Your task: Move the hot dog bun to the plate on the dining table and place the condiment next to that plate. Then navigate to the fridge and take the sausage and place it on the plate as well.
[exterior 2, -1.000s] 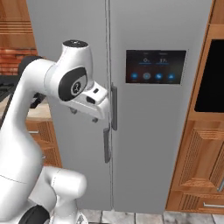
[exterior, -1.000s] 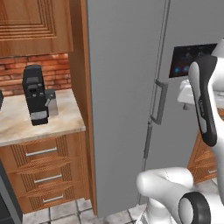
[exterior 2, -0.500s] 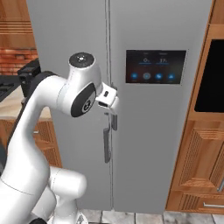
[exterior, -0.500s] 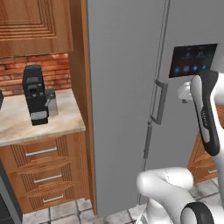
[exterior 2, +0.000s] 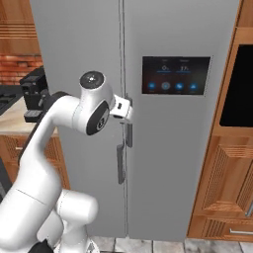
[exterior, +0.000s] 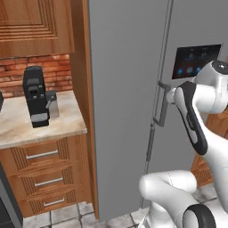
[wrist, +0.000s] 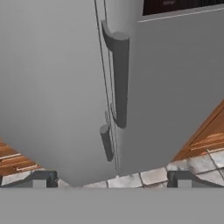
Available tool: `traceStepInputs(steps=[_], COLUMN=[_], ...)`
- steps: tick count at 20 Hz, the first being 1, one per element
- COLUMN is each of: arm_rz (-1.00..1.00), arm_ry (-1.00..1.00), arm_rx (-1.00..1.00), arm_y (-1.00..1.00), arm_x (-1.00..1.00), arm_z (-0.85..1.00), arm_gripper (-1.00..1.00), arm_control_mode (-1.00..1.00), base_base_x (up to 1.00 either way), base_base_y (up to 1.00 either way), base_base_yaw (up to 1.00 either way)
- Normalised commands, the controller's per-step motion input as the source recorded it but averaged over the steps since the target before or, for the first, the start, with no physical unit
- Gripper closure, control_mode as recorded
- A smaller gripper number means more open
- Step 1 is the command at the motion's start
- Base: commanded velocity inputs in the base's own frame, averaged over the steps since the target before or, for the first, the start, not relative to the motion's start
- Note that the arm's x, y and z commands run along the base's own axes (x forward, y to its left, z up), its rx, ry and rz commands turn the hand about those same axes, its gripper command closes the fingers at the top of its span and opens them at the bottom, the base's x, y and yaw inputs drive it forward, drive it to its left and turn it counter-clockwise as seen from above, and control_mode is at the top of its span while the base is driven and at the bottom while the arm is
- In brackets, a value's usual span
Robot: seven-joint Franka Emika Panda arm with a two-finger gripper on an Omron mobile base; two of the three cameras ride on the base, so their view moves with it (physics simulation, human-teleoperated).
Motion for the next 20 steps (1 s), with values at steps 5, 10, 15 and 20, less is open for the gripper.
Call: traceStepInputs(steps=[5, 10, 15, 20], arm_rz=[0.02, 0.03, 0.01, 0.02], arm_ry=[-0.02, -0.06, -0.03, 0.00], arm_rx=[-0.07, 0.00, 0.00, 0.00], arm_y=[0.00, -0.17, -0.17, -0.15], arm_x=[0.67, 0.71, 0.76, 0.80], arm_z=[-0.46, -0.39, -0.22, -0.09], arm_gripper=[-1.00, -1.00, -1.00, -1.00], arm_control_mode=[-1.00, -1.00, -1.00, -1.00], base_base_x=[0.00, 0.00, 0.00, 0.00], base_base_y=[0.00, 0.00, 0.00, 0.00], base_base_yaw=[0.00, 0.00, 0.00, 0.00])
